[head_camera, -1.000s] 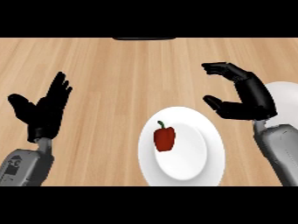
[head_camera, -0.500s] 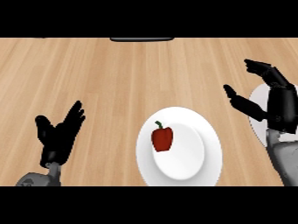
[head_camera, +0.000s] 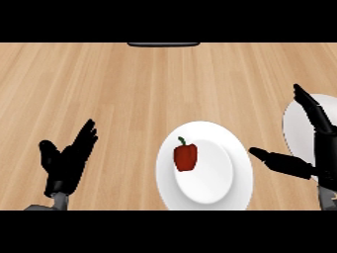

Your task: Pick the bell pepper from the plate and place it in the plate

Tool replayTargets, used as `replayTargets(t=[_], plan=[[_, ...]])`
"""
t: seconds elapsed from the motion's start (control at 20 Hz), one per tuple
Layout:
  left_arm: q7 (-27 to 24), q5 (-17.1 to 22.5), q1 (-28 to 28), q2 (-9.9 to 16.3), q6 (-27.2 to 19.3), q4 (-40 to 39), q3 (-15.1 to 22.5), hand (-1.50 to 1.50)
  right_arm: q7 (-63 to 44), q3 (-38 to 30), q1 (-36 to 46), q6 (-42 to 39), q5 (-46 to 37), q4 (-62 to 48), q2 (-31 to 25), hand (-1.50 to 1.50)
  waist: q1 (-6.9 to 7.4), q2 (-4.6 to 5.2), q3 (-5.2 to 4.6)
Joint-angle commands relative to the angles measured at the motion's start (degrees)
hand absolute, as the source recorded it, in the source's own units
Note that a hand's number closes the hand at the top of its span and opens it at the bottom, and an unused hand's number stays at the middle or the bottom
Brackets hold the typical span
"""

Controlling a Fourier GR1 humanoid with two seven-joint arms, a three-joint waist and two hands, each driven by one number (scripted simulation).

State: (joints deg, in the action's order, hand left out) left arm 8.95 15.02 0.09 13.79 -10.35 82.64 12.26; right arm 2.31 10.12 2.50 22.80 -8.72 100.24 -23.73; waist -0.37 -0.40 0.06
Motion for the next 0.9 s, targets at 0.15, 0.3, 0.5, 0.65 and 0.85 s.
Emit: replayTargets(t=[0.15,0.3,0.5,0.65,0.85], plan=[[2.8,-0.1,1.3,0.4,0.2,1.4,0.5,0.0,-20.9,7.4,2.2,-12.6,-7.5,6.6,-10.8,-1.5,0.68,0.14,-0.26],[0.6,0.1,-0.5,0.4,1.6,-2.7,-1.1,0.0,-33.0,11.9,6.8,-15.7,-11.4,12.5,-9.4,-1.5,0.58,0.3,-0.28],[2.6,-1.0,-0.8,-1.7,0.5,-1.4,0.9,0.0,-41.9,20.4,9.6,-15.8,-21.1,9.8,-2.8,-1.5,0.88,0.38,-0.16],[-1.3,-2.0,1.9,-2.8,0.9,-2.9,0.5,0.0,-43.0,20.6,12.1,-17.9,-22.3,6.3,1.7,-1.5,0.73,0.43,-0.1],[2.9,-2.2,1.5,-1.2,0.8,1.4,-0.8,0.0,-49.5,24.0,15.5,-18.7,-29.6,3.0,8.5,-1.5,0.77,0.36,-0.08]])
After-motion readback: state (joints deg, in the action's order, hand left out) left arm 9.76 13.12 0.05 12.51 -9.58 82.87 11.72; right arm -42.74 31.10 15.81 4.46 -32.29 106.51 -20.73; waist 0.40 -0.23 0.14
